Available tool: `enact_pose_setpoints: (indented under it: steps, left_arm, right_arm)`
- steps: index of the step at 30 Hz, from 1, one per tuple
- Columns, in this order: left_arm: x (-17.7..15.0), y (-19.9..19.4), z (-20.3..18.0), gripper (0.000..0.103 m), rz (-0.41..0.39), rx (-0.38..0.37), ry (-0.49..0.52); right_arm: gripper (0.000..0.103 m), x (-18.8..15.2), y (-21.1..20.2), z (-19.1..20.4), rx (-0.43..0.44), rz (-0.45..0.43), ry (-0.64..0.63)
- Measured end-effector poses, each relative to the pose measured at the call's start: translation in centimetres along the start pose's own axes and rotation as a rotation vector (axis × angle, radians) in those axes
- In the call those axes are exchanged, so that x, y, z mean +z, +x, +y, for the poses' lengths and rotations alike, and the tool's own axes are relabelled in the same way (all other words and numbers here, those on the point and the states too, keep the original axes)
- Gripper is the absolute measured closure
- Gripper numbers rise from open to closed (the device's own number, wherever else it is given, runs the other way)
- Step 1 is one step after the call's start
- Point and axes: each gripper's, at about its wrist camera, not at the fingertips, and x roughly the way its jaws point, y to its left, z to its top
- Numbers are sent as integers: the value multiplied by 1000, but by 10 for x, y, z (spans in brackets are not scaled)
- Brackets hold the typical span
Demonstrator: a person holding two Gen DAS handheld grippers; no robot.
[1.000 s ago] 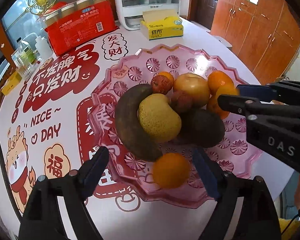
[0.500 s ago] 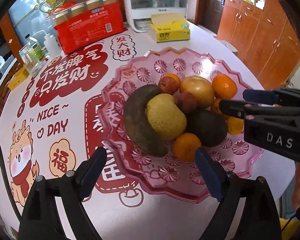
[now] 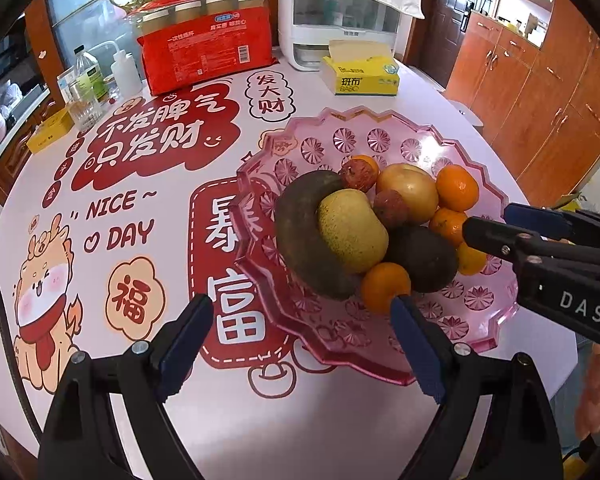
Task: Organize fruits
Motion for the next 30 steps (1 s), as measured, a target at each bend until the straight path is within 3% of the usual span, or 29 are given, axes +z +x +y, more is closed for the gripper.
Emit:
enact_pose_setpoints:
  steps: [9,20,30]
  left_arm:
    - [-8,-26,32,14,-62,35,-57]
    - [-6,-61,106,14,-87,60,-115]
    - [6,-114,140,5,-130,71,-58]
  right_arm:
    - [50,-18,-16,14,-2,-15,43]
    - [51,-31,-38,55,-12,-42,101]
    - [50,-23,-83,115,-14,-141,50]
